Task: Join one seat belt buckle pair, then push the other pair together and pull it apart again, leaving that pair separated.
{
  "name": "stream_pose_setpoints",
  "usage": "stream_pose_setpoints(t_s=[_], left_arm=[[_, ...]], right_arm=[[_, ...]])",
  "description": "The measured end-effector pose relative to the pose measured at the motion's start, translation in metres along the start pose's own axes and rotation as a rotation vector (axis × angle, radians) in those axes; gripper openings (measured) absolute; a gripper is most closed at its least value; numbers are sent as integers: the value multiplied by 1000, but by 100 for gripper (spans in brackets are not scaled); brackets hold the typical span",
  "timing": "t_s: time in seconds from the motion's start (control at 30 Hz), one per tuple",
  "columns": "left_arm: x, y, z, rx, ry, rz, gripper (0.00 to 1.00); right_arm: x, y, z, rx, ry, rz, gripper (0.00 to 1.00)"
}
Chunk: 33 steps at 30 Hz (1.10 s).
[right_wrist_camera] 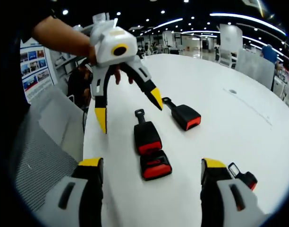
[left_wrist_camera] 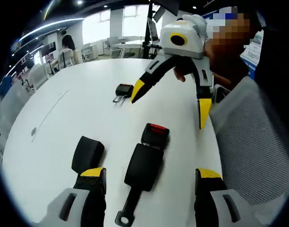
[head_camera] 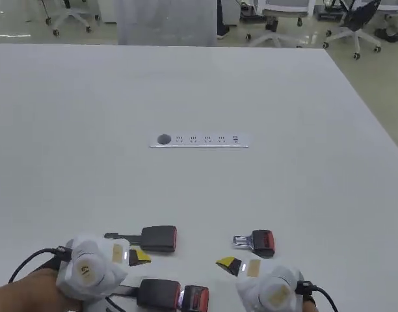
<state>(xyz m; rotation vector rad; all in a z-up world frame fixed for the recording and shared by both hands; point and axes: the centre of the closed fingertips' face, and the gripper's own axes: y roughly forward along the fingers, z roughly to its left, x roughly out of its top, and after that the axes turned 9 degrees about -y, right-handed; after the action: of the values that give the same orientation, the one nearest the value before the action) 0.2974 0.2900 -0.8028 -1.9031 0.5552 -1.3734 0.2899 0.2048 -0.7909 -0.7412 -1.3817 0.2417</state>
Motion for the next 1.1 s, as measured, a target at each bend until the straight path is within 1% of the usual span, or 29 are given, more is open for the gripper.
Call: stream_pose_setpoints(t_s=[0.03, 0.07, 0.13, 0.17, 0.23, 0.3, 0.33, 0.37, 0.4, 0.47, 0.53, 0.57, 0.6, 0.63, 0.67, 0.7, 0.77, 0.8, 0.87, 0.9, 0.93, 0.97, 1.03, 1.1], left_arm=[[1, -8, -3, 3, 4, -19, 79], [2, -12, -4, 12, 3, -33, 79], [3, -23, 0, 51, -12, -55, 81], [5, -28, 3, 68, -12, -71, 82], [7, -34, 8, 84, -15, -82, 82], [10, -40, 17, 107, -10, -93, 81], [12, -43, 26, 130, -8, -97, 81], [14, -44, 31, 137, -11, -98, 81], [16, -46, 38, 141, -15, -101, 80], [21, -47, 49, 147, -16, -108, 78], [24, -47, 54, 148, -10, -108, 76], [26, -46, 60, 150, 0, -106, 76], [28, -43, 67, 148, 7, -102, 76], [29, -41, 71, 145, 8, -100, 76], [30, -37, 77, 139, 8, -94, 75], [30, -35, 81, 135, 10, -88, 75], [32, -27, 90, 128, 28, -73, 74], [32, -24, 94, 126, 37, -65, 73], [30, -13, 100, 100, 42, -52, 73], [26, -6, 103, 85, 42, -32, 72], [24, -1, 105, 76, 45, -19, 72], [22, 5, 106, 63, 57, -8, 71], [23, 13, 107, 53, 60, -1, 70], [24, 22, 104, 38, 62, 4, 70]], right_arm=[[3, -6, 0, -11, -2, -14, 88], [4, -12, 2, -16, 5, -15, 88], [6, -23, 1, -36, 38, -18, 88], [6, -28, 0, -39, 42, -19, 88], [8, -35, -6, -47, 37, -20, 87], [6, -40, -19, -66, 22, -4, 87], [4, -42, -29, -77, 15, 6, 87], [2, -44, -36, -82, 17, 15, 87], [-1, -46, -46, -91, 21, 22, 87], [-2, -50, -61, -110, 19, 21, 86], [-3, -53, -76, -110, 25, 15, 84], [-7, -54, -84, -112, 36, 26, 83], [-11, -55, -90, -114, 40, 40, 83], [-17, -56, -97, -114, 36, 56, 82], [-21, -56, -101, -109, 36, 62, 81], [-26, -56, -105, -102, 43, 74, 79], [-37, -56, -111, -73, 49, 104, 76], [-41, -56, -114, -68, 48, 112, 76], [-50, -56, -122, -66, 36, 134, 76], [-57, -55, -125, -47, 32, 154, 76], [-65, -53, -128, -26, 35, 174, 76], [-68, -53, -130, -18, 31, 180, 76], [-75, -49, -137, 1, 22, 191, 76], [-80, -46, -140, 27, 10, 199, 76]])
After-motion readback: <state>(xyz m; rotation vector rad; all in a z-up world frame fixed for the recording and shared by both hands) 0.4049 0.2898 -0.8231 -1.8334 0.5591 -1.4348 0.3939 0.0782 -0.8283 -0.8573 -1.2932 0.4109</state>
